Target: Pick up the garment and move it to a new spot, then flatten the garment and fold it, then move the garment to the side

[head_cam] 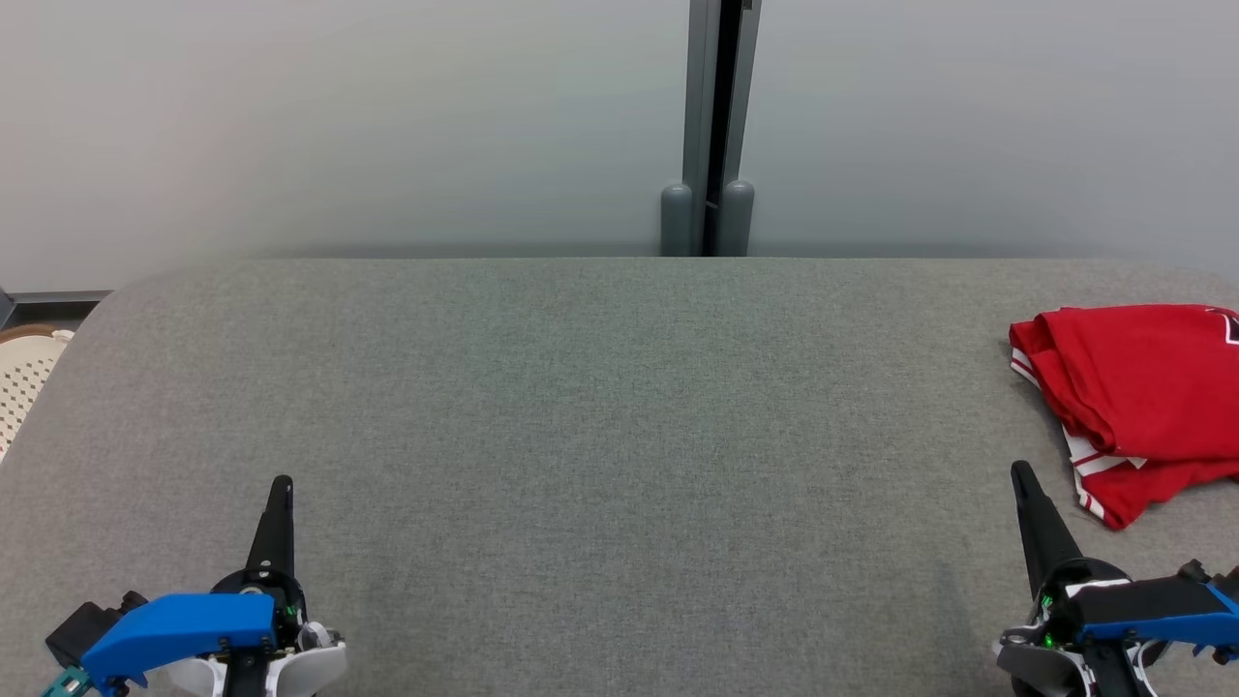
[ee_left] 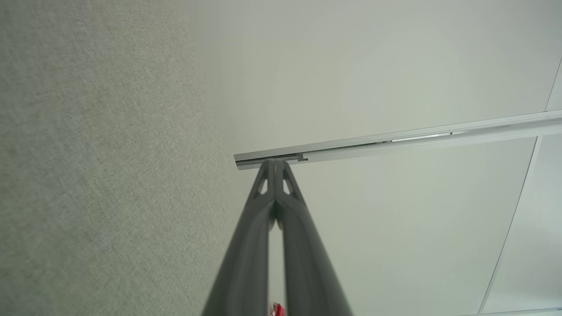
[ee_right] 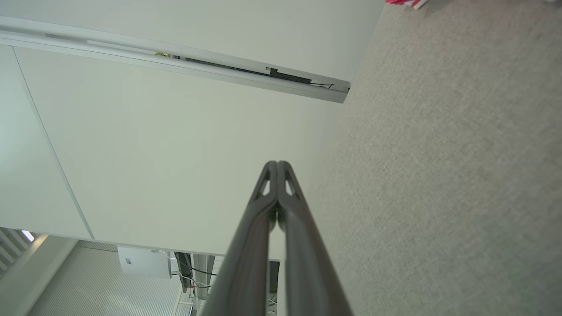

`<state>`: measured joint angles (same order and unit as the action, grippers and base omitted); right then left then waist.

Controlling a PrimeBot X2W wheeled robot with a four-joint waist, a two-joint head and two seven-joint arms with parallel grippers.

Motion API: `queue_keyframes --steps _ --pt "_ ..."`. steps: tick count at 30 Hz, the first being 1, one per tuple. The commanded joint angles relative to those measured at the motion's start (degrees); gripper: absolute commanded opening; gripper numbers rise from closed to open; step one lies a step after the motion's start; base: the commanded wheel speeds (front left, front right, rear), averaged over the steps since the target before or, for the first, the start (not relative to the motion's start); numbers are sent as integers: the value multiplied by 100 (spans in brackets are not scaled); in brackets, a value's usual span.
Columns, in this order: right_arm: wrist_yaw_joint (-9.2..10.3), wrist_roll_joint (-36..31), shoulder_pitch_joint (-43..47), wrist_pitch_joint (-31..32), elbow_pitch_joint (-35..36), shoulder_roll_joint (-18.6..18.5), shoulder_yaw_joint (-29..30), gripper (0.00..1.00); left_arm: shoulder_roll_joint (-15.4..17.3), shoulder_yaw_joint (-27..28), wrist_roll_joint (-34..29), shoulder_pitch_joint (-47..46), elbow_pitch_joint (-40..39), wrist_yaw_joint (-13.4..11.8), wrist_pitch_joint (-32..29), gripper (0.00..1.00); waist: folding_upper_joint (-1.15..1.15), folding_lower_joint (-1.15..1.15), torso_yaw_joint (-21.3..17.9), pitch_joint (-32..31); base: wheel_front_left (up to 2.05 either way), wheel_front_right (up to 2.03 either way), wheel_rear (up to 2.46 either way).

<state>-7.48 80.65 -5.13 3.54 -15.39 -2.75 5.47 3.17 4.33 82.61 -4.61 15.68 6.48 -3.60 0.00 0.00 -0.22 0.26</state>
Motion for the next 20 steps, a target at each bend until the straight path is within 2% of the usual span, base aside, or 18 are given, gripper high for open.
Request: queue_keyframes --steps 1,20 --pt "-2 136 -104 47 60 -19 18 0 -10 32 107 -104 -55 34 -43 0 0 0 1 -1 0 0 0" --pt "-2 941 -130 253 130 -21 97 0 -29 192 774 -173 -150 102 -250 0 0 0 16 -6 0 0 0"
